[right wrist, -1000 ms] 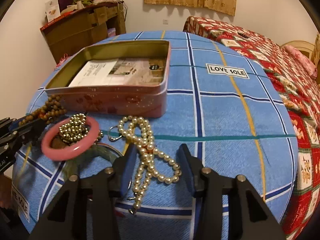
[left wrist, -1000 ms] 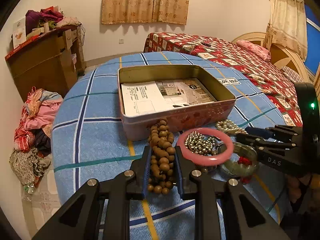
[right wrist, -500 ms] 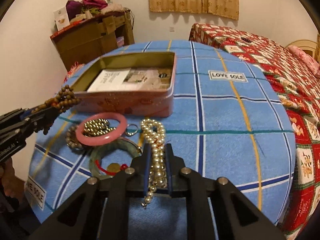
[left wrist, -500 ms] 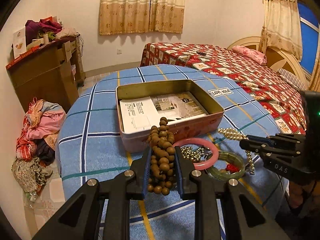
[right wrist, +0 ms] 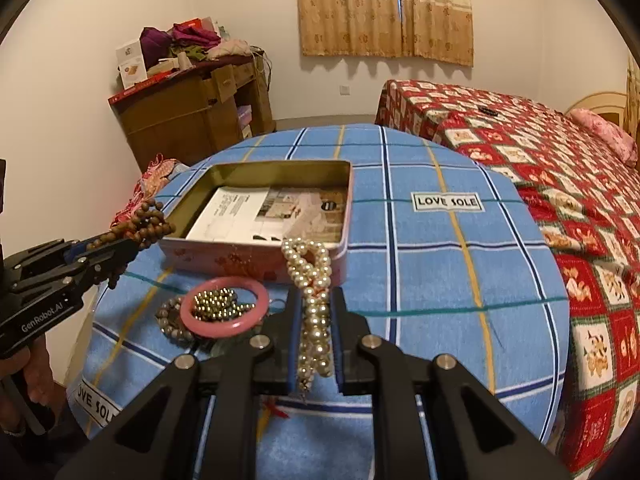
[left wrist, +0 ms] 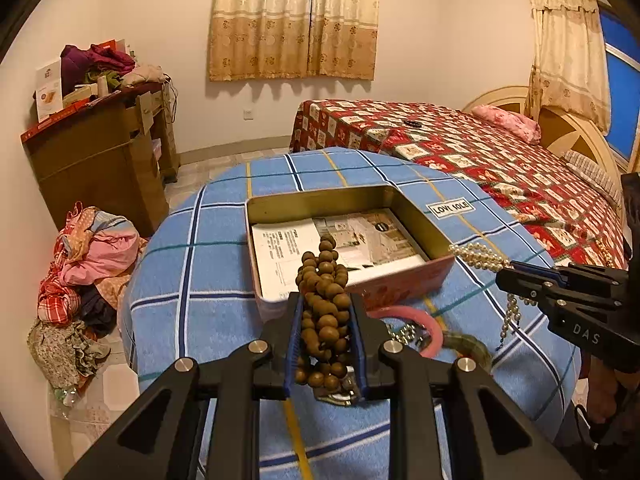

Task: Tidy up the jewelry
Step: 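Lift the bead strand and pearl necklace with both grippers over the tin box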

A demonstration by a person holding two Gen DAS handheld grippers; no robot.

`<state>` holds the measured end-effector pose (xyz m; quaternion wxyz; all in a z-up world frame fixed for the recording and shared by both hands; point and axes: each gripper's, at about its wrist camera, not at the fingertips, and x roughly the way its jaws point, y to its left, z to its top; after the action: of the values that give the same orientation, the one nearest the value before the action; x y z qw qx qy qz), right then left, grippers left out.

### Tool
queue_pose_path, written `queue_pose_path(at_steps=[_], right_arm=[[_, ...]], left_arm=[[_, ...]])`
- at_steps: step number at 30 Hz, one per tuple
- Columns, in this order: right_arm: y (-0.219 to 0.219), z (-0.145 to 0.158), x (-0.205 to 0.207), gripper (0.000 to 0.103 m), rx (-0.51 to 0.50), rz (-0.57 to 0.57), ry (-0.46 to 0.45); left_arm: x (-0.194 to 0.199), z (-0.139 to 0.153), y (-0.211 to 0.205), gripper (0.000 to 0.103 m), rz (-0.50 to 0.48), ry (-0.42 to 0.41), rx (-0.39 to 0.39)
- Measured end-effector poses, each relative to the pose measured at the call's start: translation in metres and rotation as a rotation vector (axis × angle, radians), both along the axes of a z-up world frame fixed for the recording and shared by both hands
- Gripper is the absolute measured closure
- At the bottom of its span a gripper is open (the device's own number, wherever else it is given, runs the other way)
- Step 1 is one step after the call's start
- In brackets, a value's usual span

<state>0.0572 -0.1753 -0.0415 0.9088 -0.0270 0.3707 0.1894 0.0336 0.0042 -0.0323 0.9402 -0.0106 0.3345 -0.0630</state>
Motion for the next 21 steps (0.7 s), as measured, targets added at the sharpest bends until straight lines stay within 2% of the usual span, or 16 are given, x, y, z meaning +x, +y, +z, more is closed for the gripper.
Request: queue_pose_path(at_steps=[13,21], right_arm=[[0.012,0.018,0.019,0.088,0.001,0.014,-0.046],[0.022,0.023,0.037,0.088,-0.005,0.021,-0.058]], left_arm=[[0.027,0.015,0.003,0.081,0.018,-0.040,0.015],[0.045,0.017,0.010,0.081,0.026,-0.036,0.002]])
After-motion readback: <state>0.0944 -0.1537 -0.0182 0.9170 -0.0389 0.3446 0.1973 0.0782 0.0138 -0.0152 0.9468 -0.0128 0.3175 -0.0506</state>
